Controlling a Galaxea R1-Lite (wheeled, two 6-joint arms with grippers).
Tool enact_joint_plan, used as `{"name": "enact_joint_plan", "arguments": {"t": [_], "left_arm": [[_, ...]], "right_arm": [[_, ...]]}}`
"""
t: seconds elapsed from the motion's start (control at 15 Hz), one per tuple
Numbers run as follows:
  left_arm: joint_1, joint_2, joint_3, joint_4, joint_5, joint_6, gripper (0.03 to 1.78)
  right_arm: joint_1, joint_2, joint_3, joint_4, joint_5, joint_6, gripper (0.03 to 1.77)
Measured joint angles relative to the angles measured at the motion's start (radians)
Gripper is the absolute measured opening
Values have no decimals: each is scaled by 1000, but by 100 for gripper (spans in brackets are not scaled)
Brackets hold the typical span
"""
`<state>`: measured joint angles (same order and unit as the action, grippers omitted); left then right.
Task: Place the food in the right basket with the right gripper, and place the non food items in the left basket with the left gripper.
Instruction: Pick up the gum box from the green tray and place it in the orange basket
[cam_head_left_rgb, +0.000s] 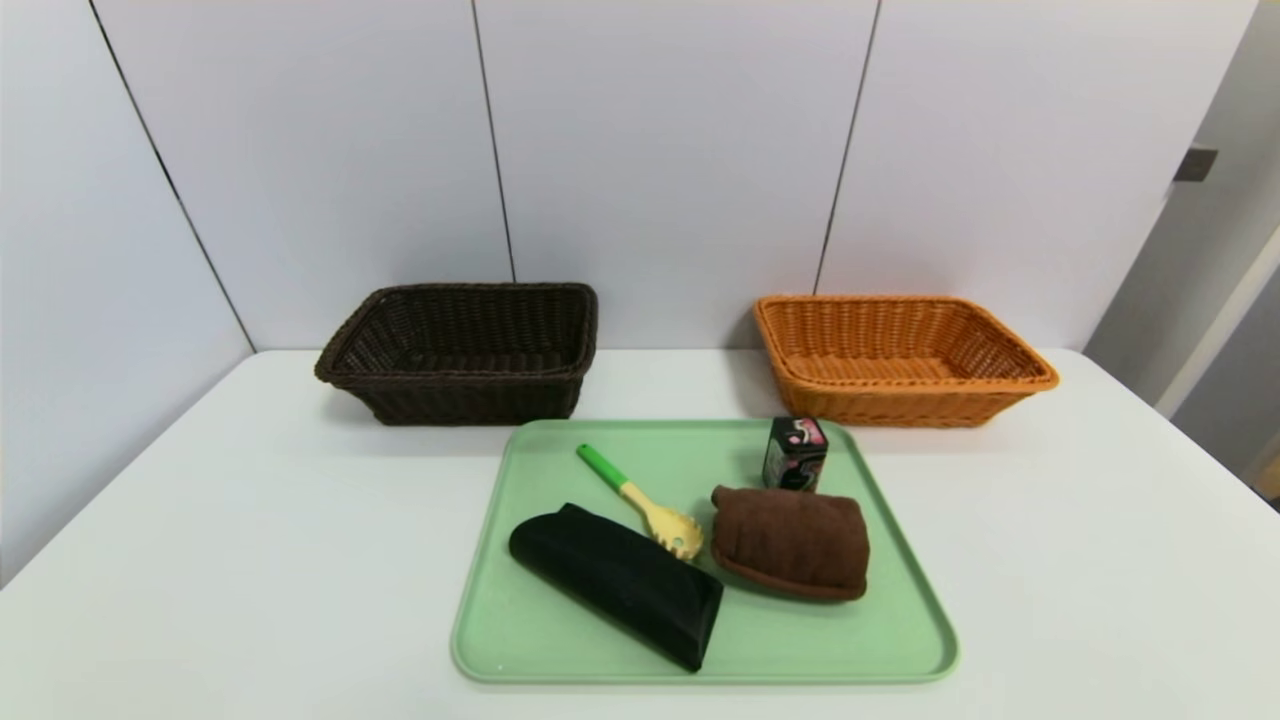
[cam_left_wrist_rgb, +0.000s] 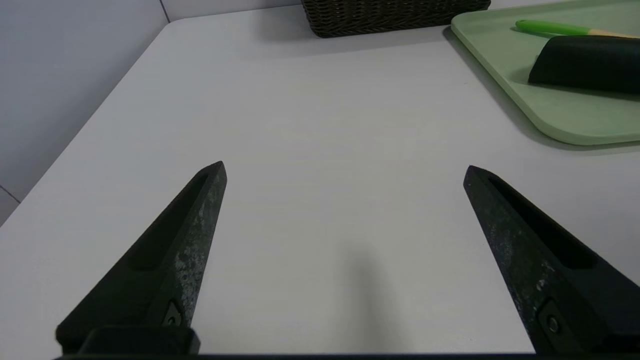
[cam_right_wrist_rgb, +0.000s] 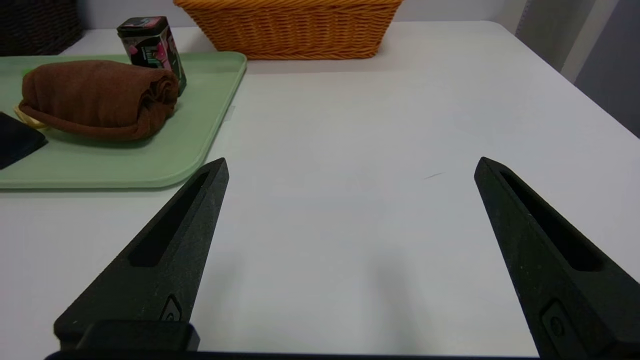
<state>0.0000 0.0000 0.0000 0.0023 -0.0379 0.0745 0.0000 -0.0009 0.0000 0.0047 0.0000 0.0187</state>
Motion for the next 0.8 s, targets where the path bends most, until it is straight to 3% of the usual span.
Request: {"name": "enact_joint_plan", "arguments": {"t": [0.27, 0.47, 0.8], "left_arm": [[-2, 0, -16, 20, -5, 0, 169], [-2, 16, -118, 110, -8, -13, 169], [-2, 240, -303, 177, -39, -81, 169]], "right_arm": [[0, 0, -1, -1, 0, -3, 170], [0, 14, -83, 32, 10, 7, 170], [10, 216, -253, 62, 8, 11, 170]]}}
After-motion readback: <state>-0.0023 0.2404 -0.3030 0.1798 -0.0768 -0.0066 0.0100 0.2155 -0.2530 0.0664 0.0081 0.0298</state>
